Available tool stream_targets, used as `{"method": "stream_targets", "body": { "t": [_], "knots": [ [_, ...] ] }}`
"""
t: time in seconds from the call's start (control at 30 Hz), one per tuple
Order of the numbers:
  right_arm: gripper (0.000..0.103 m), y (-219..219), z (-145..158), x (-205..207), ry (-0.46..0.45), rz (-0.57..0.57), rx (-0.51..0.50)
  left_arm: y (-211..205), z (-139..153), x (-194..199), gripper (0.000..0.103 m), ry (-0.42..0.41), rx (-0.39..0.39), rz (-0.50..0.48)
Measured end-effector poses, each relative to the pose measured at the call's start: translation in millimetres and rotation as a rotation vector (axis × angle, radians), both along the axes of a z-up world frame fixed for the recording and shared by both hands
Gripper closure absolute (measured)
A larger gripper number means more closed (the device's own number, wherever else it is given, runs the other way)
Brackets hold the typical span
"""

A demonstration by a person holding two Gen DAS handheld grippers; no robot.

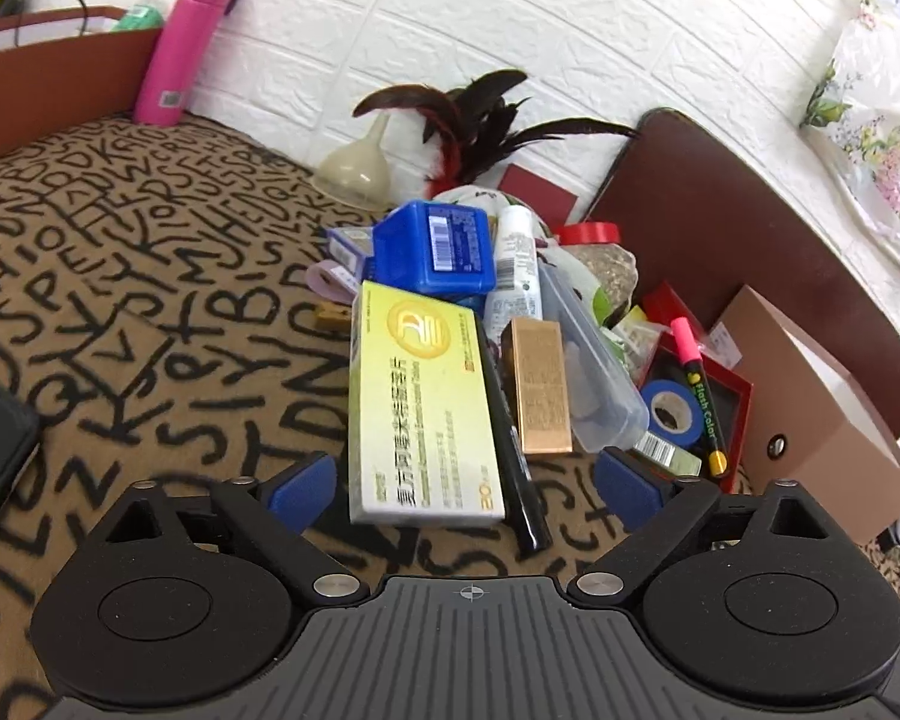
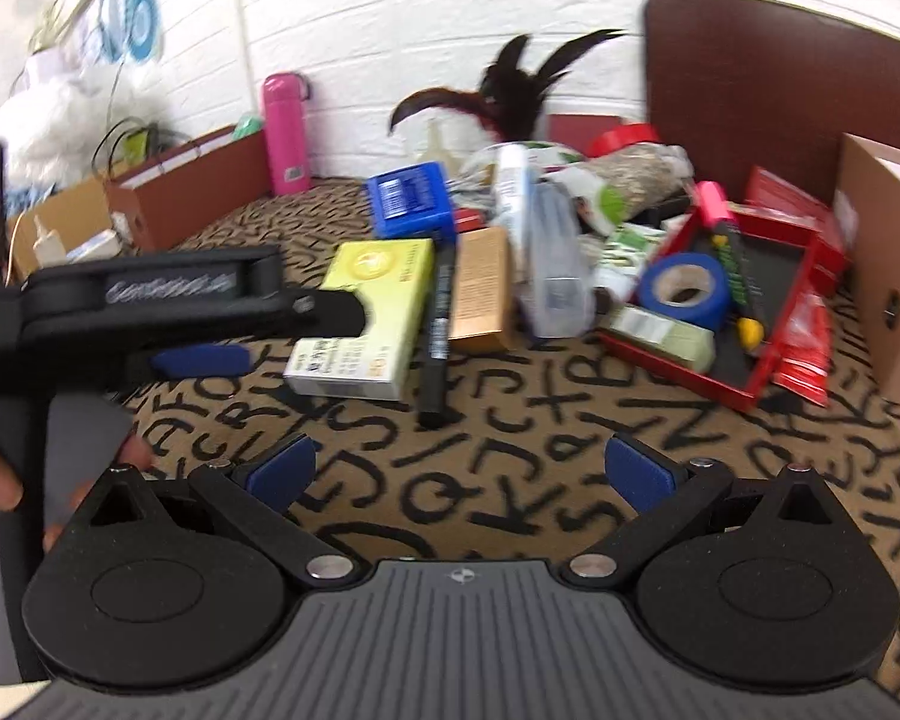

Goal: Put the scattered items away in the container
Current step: 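Reach the left gripper to the yellow medicine box and close on it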

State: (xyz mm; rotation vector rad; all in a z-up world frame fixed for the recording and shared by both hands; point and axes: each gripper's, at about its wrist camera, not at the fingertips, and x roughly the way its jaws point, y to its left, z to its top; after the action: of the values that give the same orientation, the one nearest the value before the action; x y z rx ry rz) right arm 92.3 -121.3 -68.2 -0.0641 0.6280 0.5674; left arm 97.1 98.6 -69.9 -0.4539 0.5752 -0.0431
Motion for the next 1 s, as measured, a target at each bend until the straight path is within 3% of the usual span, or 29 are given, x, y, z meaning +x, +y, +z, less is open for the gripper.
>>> {"method": "stream_targets", "body": {
  "t": [0.13,0.3,0.77,0.83,0.87,1.0],
  "knots": [
    [0.02,23.0,-3.4,6.1,0.002,0.061,-0.03,16.3,-4.2,7.6,0.015,0.016,-0.025,-0.036],
    [0.032,52.6,-6.9,16.1,0.014,0.119,-0.045,37.5,-9.0,19.2,0.021,0.036,-0.071,-0.06],
    [0.031,94.4,-20.5,41.6,0.02,0.107,-0.107,54.6,-24.2,57.6,0.025,0.074,-0.067,-0.185],
    [0.031,97.3,-23.1,43.1,0.01,0.106,-0.105,52.9,-25.0,59.3,0.028,0.072,-0.05,-0.205],
    [0.031,98.2,-24.0,43.5,0.002,0.104,-0.102,51.9,-25.4,60.2,0.037,0.076,-0.046,-0.217],
    [0.032,96.2,-25.0,42.9,-0.003,0.097,-0.095,49.1,-24.3,56.9,0.038,0.093,-0.048,-0.239]
  ]
}}
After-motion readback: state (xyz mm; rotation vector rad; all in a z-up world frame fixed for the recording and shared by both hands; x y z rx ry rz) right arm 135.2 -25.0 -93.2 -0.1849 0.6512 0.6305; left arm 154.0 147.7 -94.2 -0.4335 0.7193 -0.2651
